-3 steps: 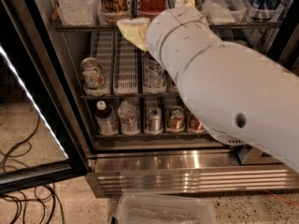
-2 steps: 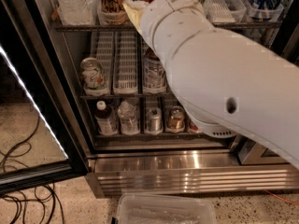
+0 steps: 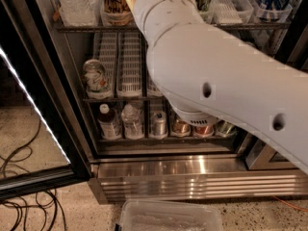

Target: Pick coke can from top shelf of fridge

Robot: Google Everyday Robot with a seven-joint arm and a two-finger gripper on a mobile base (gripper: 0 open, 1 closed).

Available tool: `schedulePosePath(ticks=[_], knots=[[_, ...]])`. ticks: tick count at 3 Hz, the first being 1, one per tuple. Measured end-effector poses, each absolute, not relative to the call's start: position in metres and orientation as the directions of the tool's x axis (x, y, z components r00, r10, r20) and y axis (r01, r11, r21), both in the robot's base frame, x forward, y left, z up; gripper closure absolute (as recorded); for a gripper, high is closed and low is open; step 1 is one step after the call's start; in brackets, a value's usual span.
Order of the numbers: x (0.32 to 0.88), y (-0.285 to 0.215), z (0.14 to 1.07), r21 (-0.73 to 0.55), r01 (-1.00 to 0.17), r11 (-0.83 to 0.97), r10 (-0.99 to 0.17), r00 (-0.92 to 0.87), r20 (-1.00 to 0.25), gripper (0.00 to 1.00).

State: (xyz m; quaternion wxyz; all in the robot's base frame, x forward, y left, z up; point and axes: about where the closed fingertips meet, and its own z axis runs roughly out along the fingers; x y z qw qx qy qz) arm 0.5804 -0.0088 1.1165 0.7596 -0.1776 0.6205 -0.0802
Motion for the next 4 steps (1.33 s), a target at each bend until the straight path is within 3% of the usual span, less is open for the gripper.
schedulePosePath(ticks=[1, 4], knots=[[0.588, -0.011, 1.113, -0.329, -0.066, 0.942, -0.308, 0.221, -0.926, 0.37], [0.596, -0.009, 1.102, -0.195, -0.074, 0.978, -0.173, 0.234, -0.957, 0.35]])
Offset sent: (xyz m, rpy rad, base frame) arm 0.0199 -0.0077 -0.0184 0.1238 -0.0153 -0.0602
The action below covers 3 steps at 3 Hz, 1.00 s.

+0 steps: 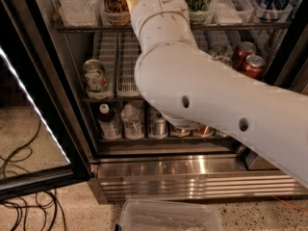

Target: Pick coke can from top shelf of fridge

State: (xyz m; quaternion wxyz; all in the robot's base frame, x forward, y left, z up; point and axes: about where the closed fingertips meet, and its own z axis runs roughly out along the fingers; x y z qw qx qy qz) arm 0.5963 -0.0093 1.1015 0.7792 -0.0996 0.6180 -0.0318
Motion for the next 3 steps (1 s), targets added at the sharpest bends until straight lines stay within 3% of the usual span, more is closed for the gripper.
schedulePosePath(ticks=[3], knots=[[0.6098, -0.0164, 1.0909, -0.056, -0.094, 0.994, -0.031, 0.243, -0.97, 0.33]])
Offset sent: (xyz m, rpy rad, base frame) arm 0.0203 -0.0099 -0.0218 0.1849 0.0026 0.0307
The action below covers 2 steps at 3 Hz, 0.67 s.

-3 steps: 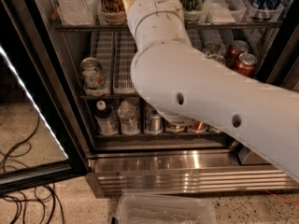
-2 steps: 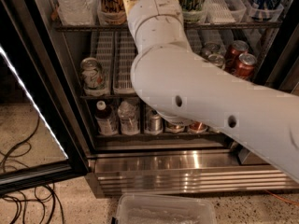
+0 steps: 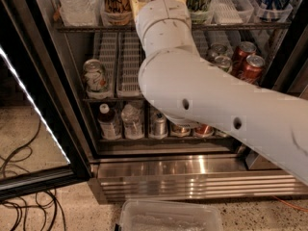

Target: Pick coke can from top shelf of fridge

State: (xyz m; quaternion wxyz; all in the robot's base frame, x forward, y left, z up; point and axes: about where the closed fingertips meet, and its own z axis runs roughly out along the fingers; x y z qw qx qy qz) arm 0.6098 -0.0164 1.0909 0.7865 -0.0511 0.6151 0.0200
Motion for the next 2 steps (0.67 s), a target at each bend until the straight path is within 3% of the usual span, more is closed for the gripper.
schedulePosePath(ticks=[2], knots=[[0.6225, -0.0231, 1.0862, -0.055, -0.087, 0.995, -0.034, 0.232, -0.972, 0.33]])
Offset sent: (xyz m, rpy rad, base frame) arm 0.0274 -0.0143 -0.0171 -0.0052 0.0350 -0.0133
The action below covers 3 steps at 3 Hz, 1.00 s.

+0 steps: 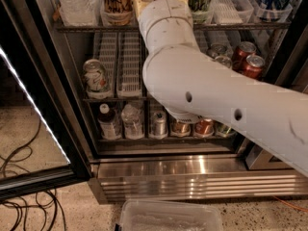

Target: Pick coke can from top shelf of fridge

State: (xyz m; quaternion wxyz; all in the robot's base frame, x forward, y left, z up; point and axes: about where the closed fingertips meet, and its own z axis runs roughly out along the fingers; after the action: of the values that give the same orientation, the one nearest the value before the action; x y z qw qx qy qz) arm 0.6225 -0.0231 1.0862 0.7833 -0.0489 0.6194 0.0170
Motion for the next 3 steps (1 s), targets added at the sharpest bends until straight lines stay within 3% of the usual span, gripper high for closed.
schedulePosePath(ticks=[3], knots=[[0.647, -0.036, 1.082, -0.079, -0.086, 0.993, -0.06, 0.21, -0.976, 0.33]])
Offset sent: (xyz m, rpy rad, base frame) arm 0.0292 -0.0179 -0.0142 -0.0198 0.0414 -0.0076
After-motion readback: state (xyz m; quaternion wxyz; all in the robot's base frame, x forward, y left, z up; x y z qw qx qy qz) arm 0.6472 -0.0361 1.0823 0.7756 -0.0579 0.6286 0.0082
